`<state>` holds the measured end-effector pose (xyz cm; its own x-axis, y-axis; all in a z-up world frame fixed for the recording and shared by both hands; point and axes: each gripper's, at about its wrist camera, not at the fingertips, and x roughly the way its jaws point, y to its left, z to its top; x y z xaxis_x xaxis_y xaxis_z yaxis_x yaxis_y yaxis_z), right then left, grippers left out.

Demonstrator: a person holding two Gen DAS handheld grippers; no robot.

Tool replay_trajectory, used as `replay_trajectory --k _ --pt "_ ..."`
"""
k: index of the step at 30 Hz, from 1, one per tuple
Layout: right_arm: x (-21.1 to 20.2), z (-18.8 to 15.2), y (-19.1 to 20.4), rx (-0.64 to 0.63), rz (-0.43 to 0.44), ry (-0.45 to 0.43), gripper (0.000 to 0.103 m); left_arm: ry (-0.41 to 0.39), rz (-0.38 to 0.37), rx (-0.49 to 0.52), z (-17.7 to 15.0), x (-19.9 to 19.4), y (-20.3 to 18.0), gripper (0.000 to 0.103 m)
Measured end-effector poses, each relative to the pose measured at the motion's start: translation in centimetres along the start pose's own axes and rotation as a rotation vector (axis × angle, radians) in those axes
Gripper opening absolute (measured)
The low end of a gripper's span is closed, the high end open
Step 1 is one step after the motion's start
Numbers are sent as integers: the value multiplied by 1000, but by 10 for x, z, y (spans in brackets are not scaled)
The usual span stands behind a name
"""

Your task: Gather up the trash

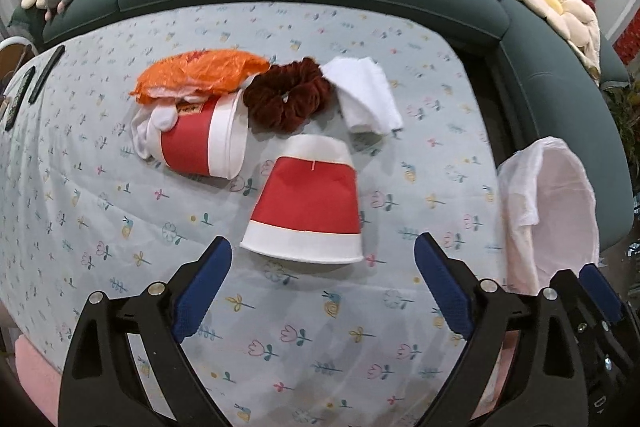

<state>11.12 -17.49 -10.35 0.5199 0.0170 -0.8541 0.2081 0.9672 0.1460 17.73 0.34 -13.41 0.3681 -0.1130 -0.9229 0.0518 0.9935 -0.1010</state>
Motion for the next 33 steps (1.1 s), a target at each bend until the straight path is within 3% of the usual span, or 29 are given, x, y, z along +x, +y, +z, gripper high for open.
replay_trajectory --k 19,22,24,27,33 --pt "45 7 21 -53 -36 82 62 123 -5 11 16 59 2 89" --pt "49 12 26 -56 -30 85 62 118 8 9 16 60 8 79" --pt "52 16 30 -53 -22 86 62 135 3 5 15 63 15 63" --pt "55 21 35 -53 -12 85 62 187 -12 -52 12 73 31 63" --pt "64 34 53 -82 2 79 62 161 -43 -84 12 67 42 56"
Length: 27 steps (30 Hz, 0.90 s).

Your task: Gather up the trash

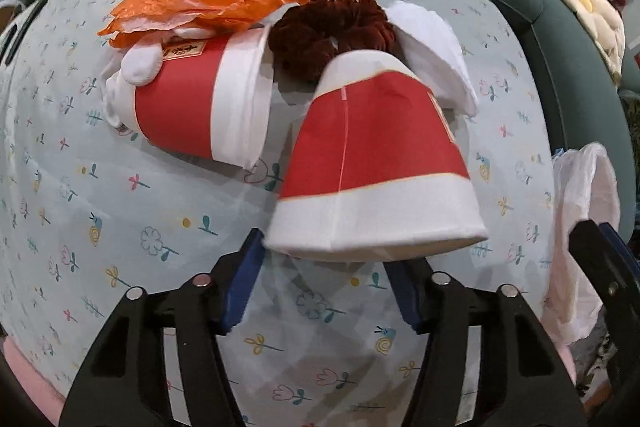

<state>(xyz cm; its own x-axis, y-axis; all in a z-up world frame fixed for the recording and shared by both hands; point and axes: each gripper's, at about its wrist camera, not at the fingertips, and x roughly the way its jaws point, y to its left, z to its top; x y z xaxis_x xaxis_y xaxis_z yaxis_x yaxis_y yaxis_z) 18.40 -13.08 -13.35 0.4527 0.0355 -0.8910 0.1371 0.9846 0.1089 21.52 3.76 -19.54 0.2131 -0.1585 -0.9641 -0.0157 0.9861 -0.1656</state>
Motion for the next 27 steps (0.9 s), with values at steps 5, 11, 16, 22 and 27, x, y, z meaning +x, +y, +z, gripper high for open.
replay_trajectory --k 5,11,16,22,27 --pt "1 8 1 20 10 -3 62 -28 -30 1 3 -12 3 47" --pt "-1 7 0 16 18 -2 62 -61 -114 -19 4 -28 8 28" --pt "-5 5 -2 27 25 -9 62 -81 -179 -36 0 -44 13 48" --pt "-9 2 -3 39 38 -13 62 -97 -169 -44 5 -49 13 49" --pt "-13 1 -2 31 43 -17 62 -113 -173 -30 1 -57 14 49"
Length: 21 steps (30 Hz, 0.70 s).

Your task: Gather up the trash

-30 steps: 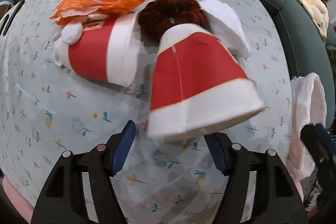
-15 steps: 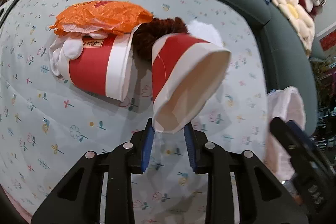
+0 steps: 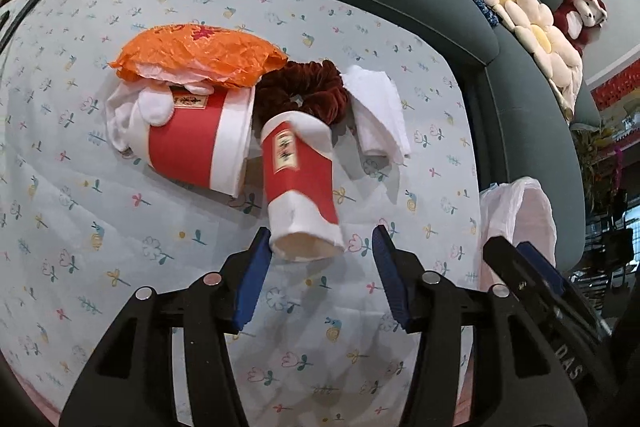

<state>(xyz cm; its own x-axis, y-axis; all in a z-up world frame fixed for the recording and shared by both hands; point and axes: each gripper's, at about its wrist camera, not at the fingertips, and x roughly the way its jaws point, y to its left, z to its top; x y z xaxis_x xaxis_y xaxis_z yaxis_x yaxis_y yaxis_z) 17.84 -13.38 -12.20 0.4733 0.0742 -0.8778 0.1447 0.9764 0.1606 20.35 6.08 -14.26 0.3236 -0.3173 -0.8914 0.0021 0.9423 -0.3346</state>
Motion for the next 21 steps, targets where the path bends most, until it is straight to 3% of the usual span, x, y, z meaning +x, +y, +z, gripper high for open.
replay_trajectory --k 8,17,21 --pt "-2 -10 2 6 13 7 62 9 19 -37 -23 -13 27 54" --pt "-3 -31 5 5 17 30 62 -15 144 21 -37 -8 36 58" --pt "-4 -31 6 -1 15 26 62 -18 131 15 -32 3 38 58"
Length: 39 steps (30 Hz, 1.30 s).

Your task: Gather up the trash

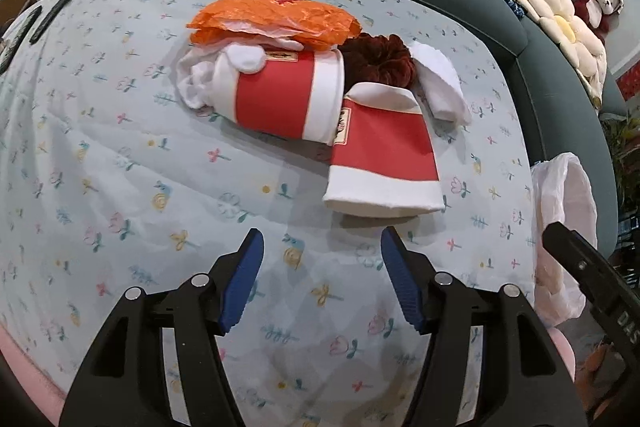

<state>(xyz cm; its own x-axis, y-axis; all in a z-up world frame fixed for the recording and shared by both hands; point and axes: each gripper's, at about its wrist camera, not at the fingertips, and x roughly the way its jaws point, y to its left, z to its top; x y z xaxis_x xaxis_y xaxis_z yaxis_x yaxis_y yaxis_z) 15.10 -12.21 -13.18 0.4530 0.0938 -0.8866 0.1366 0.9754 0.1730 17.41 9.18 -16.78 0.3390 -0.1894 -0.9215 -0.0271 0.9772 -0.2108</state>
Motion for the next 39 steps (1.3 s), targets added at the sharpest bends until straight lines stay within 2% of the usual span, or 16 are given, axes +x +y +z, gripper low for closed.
replay_trajectory --k 2,4,7,11,12,15,18,21,29,34,35,36,37,39 --pt "1 2 0 1 1 0 62 -5 13 20 2 8 -4 57" --pt "3 4 1 -2 -1 2 62 -6 14 27 5 14 -5 51" --pt "9 9 4 -11 2 6 62 -4 3 17 10 21 -4 38" --pt "23 21 9 -19 12 16 62 -6 -23 5 19 22 -5 8" --pt "26 23 11 -18 17 18 60 -9 -27 5 21 21 -6 7" --pt "36 34 17 -23 36 23 54 -32 -51 -8 32 12 -12 3" --pt "48 46 26 -45 40 28 44 -52 -65 2 47 4 -24 3" --pt "57 57 31 -56 42 36 40 -71 -66 14 61 -2 -35 3" --pt "83 83 46 -80 74 53 38 -117 -37 49 92 -12 -57 3" --pt "104 94 49 -67 75 81 38 -110 -22 48 104 -8 -55 3" --pt "109 95 47 -54 71 93 36 -113 -19 49 105 -8 -55 3" --pt "113 95 44 -41 73 108 23 -113 -19 52 106 -9 -55 3" --pt "119 95 41 -21 79 129 17 -111 -20 53 107 -9 -55 3" --pt "120 93 34 16 92 137 11 -110 -20 57 108 -10 -56 3"
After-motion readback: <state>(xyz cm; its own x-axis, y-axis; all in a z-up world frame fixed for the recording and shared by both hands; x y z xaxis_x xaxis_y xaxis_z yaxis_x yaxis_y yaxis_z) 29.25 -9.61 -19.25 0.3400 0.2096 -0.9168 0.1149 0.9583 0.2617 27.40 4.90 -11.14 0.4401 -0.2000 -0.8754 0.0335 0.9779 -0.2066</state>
